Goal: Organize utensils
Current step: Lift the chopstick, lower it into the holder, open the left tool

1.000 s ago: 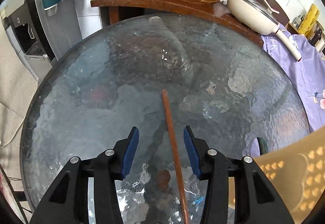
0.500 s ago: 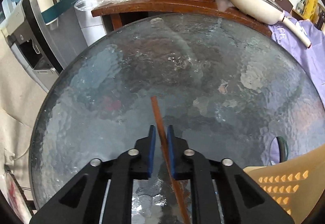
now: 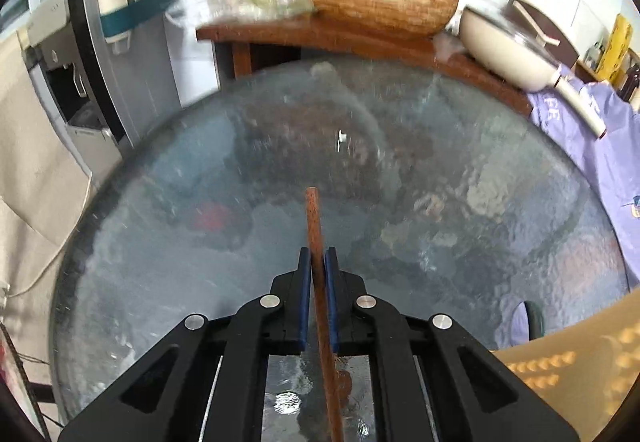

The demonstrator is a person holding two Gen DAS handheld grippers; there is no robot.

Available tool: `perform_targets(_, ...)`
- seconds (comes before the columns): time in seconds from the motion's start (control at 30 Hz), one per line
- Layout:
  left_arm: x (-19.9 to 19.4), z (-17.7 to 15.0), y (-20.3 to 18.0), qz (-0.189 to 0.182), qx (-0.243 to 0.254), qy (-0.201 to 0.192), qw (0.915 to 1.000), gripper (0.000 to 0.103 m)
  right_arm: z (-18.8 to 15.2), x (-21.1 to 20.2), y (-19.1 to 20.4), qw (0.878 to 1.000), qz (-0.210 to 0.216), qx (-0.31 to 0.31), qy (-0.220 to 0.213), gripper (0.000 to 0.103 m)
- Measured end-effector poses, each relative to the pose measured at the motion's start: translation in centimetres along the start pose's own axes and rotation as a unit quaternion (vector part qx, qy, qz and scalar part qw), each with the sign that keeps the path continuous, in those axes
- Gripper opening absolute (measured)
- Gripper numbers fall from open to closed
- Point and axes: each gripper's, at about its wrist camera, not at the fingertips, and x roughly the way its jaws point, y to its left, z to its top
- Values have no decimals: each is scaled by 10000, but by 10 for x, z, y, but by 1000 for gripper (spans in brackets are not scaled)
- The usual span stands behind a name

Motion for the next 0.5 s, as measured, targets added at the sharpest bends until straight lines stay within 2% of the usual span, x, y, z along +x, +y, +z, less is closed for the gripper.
perform_targets(0.17,-38,10,4,-170,-63,-432,9989,7,2,-2,-2,9992,284,161,-213,67)
perform_targets(0.23,-58,13,4,-210,-19,-660,9976,7,3,-4,-1,9991,231,183,-314,73)
perform_targets(0.5,-136,13,7,-415,135,-1465,9882,6,2,-9,4,9993,204,127,-303,73)
